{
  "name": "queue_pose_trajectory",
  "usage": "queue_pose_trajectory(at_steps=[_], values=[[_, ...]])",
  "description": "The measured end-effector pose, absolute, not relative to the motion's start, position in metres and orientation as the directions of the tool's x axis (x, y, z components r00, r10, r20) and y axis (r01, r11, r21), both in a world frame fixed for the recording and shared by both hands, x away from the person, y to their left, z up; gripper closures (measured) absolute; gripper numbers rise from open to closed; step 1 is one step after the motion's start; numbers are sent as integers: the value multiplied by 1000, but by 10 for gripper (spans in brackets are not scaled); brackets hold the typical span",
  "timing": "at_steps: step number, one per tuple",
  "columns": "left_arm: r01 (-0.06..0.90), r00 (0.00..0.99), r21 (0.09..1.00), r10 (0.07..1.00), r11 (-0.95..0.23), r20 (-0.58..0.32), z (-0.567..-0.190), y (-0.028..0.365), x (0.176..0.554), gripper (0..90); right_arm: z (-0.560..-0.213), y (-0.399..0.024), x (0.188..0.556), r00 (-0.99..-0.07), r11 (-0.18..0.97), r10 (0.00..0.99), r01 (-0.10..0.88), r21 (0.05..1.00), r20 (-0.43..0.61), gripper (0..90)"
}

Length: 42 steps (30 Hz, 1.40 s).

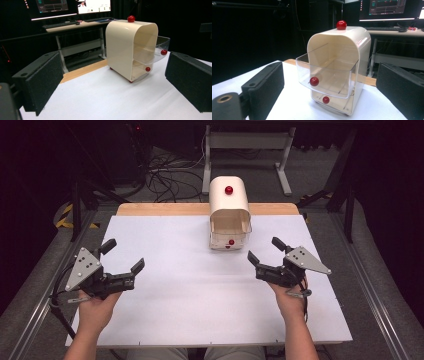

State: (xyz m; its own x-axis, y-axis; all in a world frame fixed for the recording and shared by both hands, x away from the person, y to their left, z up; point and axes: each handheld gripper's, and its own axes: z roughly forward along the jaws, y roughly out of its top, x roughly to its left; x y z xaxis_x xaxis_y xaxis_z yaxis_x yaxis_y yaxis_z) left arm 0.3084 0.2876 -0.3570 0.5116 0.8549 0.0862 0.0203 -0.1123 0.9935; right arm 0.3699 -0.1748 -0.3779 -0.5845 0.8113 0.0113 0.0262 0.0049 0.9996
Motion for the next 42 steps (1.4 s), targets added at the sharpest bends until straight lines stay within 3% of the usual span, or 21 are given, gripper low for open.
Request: queue_pose_trajectory(at_steps=[16, 42], values=[[23, 520, 993, 850, -117, 88, -359, 284, 314, 21, -368, -212, 364, -641, 0, 766, 59, 998, 38, 37], [31, 525, 991, 846, -128, 93, -360, 278, 316, 20, -368, -243, 358, -602, 38, 798, 100, 994, 30, 56]])
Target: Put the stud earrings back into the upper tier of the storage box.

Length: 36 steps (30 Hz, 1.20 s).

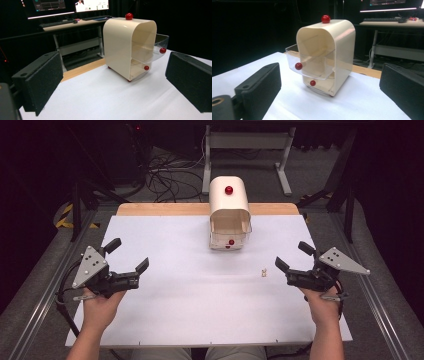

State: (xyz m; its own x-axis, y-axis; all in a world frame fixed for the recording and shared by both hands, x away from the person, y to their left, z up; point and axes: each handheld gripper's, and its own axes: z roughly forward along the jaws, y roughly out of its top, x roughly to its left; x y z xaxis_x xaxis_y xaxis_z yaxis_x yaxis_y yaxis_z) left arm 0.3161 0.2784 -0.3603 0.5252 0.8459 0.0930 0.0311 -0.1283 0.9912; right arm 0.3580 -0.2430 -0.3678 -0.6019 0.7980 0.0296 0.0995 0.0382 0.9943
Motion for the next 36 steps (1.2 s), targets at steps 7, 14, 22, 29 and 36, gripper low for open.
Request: queue_pose_trajectory(at_steps=[7, 14, 22, 29, 36], values=[[33, 525, 991, 846, -126, 90, -361, 277, 316, 20, -370, -248, 360, -545, 57, 837, 151, 987, 35, 117], [33, 524, 991, 847, -127, 92, -361, 278, 316, 20, -375, -251, 363, -505, 79, 863, 179, 981, 23, 222], [34, 519, 991, 850, -126, 90, -362, 278, 315, 21, -380, -248, 368, -488, 119, 873, 224, 967, 5, 308], [33, 518, 991, 850, -130, 94, -361, 279, 315, 20, -385, -243, 371, -483, 169, 875, 257, 951, -25, 426], [33, 519, 991, 850, -129, 94, -361, 279, 315, 21, -392, -239, 376, -465, 217, 883, 288, 933, -62, 488]])
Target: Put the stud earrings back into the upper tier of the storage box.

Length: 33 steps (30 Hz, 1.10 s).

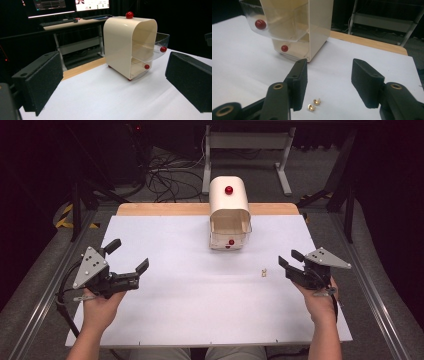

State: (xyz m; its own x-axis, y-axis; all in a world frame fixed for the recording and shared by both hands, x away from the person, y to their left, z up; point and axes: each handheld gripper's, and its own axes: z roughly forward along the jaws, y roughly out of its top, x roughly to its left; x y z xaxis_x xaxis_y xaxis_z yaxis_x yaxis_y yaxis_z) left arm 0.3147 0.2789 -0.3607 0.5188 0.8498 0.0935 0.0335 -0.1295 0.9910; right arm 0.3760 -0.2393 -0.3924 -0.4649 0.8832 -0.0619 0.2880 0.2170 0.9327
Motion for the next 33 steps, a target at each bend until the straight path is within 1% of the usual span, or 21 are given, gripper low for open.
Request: queue_pose_trajectory(at_steps=[14, 19, 33], values=[[32, 520, 991, 849, -133, 98, -360, 279, 314, 21, -413, -224, 387, -468, 314, 875, 360, 878, -121, 587], [32, 518, 991, 850, -130, 95, -360, 279, 314, 21, -418, -219, 390, -481, 334, 868, 384, 861, -123, 630], [31, 515, 990, 851, -136, 101, -359, 280, 314, 21, -431, -211, 397, -501, 374, 856, 426, 824, -130, 681]])
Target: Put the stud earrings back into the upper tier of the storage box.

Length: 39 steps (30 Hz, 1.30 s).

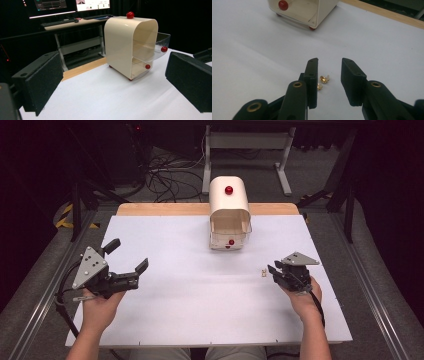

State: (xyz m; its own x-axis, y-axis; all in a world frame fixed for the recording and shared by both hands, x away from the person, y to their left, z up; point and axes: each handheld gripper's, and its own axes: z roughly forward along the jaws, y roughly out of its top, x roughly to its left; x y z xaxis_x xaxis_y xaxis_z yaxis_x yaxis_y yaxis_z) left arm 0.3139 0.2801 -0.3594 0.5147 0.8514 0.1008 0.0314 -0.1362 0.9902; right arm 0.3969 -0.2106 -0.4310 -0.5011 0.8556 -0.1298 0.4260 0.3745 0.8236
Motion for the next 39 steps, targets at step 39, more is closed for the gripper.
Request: queue_pose_trajectory(at_steps=[39], values=[[38, 515, 990, 852, -135, 96, -360, 280, 314, 21, -462, -199, 413, -526, 456, 835, 501, 736, -159, 754]])
